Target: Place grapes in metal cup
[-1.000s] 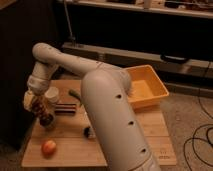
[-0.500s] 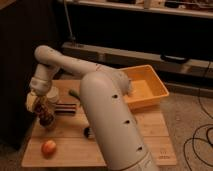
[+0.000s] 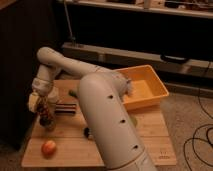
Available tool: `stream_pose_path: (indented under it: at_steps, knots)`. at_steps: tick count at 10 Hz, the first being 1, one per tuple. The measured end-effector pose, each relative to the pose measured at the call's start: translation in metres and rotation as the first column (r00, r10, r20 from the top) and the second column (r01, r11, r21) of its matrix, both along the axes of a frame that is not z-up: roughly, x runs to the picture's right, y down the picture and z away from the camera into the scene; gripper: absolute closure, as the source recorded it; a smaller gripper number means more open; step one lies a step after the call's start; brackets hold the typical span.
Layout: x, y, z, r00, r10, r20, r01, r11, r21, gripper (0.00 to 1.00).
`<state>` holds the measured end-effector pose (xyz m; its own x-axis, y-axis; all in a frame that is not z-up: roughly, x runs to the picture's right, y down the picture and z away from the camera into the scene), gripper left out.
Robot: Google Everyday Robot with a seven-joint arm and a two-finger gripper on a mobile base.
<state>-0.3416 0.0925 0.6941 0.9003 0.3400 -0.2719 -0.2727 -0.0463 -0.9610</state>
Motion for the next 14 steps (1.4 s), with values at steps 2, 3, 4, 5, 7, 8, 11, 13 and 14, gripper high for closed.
stream_pose_path:
  at_steps: [2,3,4,5,7,8,11,13,14]
  knots:
    - [-0.005,0.005,0.001,1.000,-0.010,0.011,0.011,0.9999,-0.009,1.00]
    - [-0.006,0.007,0.002,1.000,-0.014,0.011,0.014,0.9998,-0.012,1.00]
    - [-0.007,0.009,0.004,1.000,-0.017,0.013,0.017,0.9997,-0.015,1.00]
    - [-0.009,0.011,0.005,1.000,-0.021,0.018,0.021,0.9996,-0.020,1.00]
    - [-0.013,0.016,0.006,0.999,-0.031,0.026,0.032,0.9992,-0.026,1.00]
    - [-0.016,0.019,0.006,0.999,-0.038,0.030,0.038,0.9988,-0.029,1.00]
    - [-0.022,0.024,0.007,0.998,-0.046,0.035,0.047,0.9984,-0.032,1.00]
    - [-0.023,0.025,0.010,0.998,-0.048,0.032,0.049,0.9982,-0.034,1.00]
    - [-0.024,0.026,0.012,0.998,-0.052,0.034,0.053,0.9978,-0.039,1.00]
